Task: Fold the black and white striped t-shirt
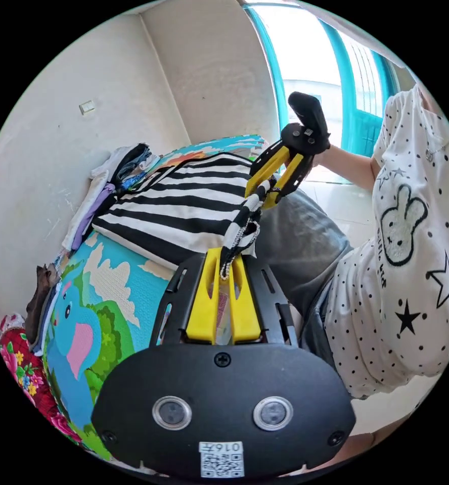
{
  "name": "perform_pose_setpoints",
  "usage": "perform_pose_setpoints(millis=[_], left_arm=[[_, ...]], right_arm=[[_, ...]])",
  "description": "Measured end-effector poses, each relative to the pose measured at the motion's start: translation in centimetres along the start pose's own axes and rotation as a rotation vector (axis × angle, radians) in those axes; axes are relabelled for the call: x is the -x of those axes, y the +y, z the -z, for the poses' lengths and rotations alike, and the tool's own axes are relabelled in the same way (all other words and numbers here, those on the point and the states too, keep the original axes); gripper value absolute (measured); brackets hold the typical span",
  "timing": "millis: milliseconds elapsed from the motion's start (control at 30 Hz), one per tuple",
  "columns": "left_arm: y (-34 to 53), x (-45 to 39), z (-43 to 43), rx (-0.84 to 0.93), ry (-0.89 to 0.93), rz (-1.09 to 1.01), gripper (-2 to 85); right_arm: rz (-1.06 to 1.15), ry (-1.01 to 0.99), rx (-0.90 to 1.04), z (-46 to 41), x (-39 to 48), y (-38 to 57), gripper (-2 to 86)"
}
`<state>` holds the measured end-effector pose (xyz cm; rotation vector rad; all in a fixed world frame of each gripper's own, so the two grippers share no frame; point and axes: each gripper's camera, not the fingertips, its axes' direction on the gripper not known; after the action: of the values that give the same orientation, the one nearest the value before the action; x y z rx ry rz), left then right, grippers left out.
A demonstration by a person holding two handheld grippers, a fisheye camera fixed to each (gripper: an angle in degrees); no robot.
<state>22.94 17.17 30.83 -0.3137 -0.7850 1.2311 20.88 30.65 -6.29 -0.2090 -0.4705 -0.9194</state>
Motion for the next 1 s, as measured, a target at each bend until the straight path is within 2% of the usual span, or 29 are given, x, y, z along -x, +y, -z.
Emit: perform_pose_setpoints(millis=[67,133,200,233,267,367,533,667,900,1000], left_arm=[[1.2,0.5,0.0,-0.038,0.039,0.07,3.1],[2.4,0.6,-0.5,-0.054,0.036,0.118,4.3],[3.8,0.4,-1.3,-0.057,0.025,0.158,4.8],[4.2,0.4,-1.4,-0.055,0.025,0.164,4.9],[4.8,0.2,-1.6,-0.048,0.024,0.173,5.2],[6.7,0.0,-1.6,-0.026,0.026,0.198,5.8],[10.8,0.8,-0.5,0.023,0.026,0.319,5.2],[14.1,1.7,1.7,-0.052,-0.015,0.427,2.0],[15.9,2.7,2.0,-0.143,0.0,0.422,-0.8],[16.0,2.7,1.4,-0.153,0.008,0.388,-0.9]], right_arm=[[0.018,-0.301,-0.083,2.4,-4.5,-0.1,10.6],[0.021,-0.372,-0.19,4.6,-8.5,-0.5,10.8],[-0.042,-0.229,-0.267,6.0,-12.6,-1.3,9.3],[-0.075,-0.074,-0.266,6.0,-15.2,-2.3,8.7],[-0.091,0.074,-0.237,5.2,-17.7,-3.5,8.6],[-0.088,0.327,-0.076,0.3,-23.8,-6.6,10.3],[-0.076,0.295,0.15,-8.8,-31.3,-10.7,10.7],[-0.062,0.275,0.234,-13.3,-34.3,-12.6,9.9],[-0.12,0.271,0.257,-13.7,-39.1,-13.7,1.3],[-0.237,0.397,0.302,-13.1,-43.1,-13.5,0.6]])
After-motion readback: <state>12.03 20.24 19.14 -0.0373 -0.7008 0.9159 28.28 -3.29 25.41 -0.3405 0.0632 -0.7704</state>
